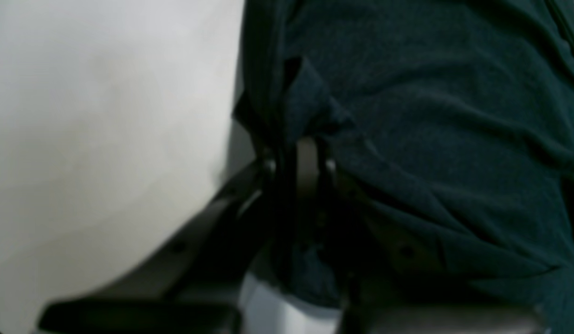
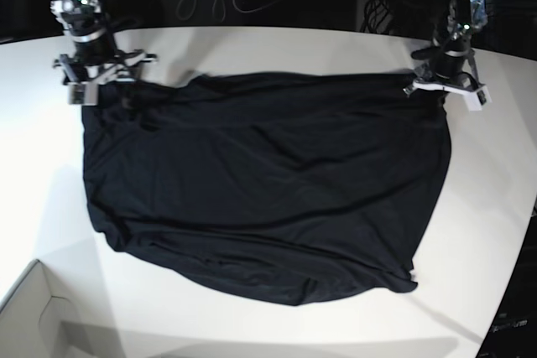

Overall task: Layout the t-shirt on the table in an organized manner, then fold the t-shirt properly
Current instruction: 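Pull the collar edge further apart and back with both grippers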

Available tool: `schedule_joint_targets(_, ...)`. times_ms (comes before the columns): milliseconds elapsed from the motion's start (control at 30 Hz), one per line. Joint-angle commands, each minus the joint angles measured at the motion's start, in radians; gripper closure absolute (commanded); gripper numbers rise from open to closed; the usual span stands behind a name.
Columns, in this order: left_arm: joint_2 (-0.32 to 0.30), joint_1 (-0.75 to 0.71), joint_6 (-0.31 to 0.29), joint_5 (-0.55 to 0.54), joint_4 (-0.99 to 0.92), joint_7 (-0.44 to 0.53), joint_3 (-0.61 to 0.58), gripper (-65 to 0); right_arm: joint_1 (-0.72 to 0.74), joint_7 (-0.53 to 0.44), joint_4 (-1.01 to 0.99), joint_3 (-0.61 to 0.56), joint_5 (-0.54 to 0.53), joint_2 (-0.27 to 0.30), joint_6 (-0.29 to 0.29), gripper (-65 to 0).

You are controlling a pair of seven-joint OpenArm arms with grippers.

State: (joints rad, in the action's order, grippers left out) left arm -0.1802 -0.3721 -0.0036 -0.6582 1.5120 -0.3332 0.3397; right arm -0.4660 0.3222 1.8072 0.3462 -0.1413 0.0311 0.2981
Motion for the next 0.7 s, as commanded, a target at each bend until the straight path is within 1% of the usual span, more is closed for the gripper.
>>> schedule_joint_targets(0,-0.020,-0.009,-0.003,-0.007,0.019,0.007,0.006,0.0,0.000,-0.024,0.027,0.020,-0.010,0.007,0.000,-40.2)
schedule_joint_targets(133,-0.040,-0.011,-0.003,-0.010,0.043,0.009,0.008,0.0,0.002,-0.024,0.016,0.101,-0.010,0.007,0.000,-40.2)
schedule_joint_targets(200,-0.054,-0.012,-0.003,-0.010,0.062,0.009,0.023,0.0,-0.003,-0.024,0.007,0.112,-0.010,0.007,0.000,-40.2)
schedule_joint_targets(333,-0.054,-0.025,-0.003,-0.010,0.106,0.007,0.089,0.0,-0.009,-0.024,0.004,0.110,-0.011,0.007,0.000,-39.9)
schedule_joint_targets(400,-0.055,-0.028,-0.003,-0.010,0.132,0.007,0.106,0.0,-0.009,-0.024,0.004,0.104,-0.011,0.005,0.002,-40.0)
schedule_joint_targets(667,-0.052,-0.028,-0.003,-0.010,0.138,0.007,0.103,0.0,-0.033,-0.022,0.004,-0.017,-0.011,0.005,0.002,-40.3)
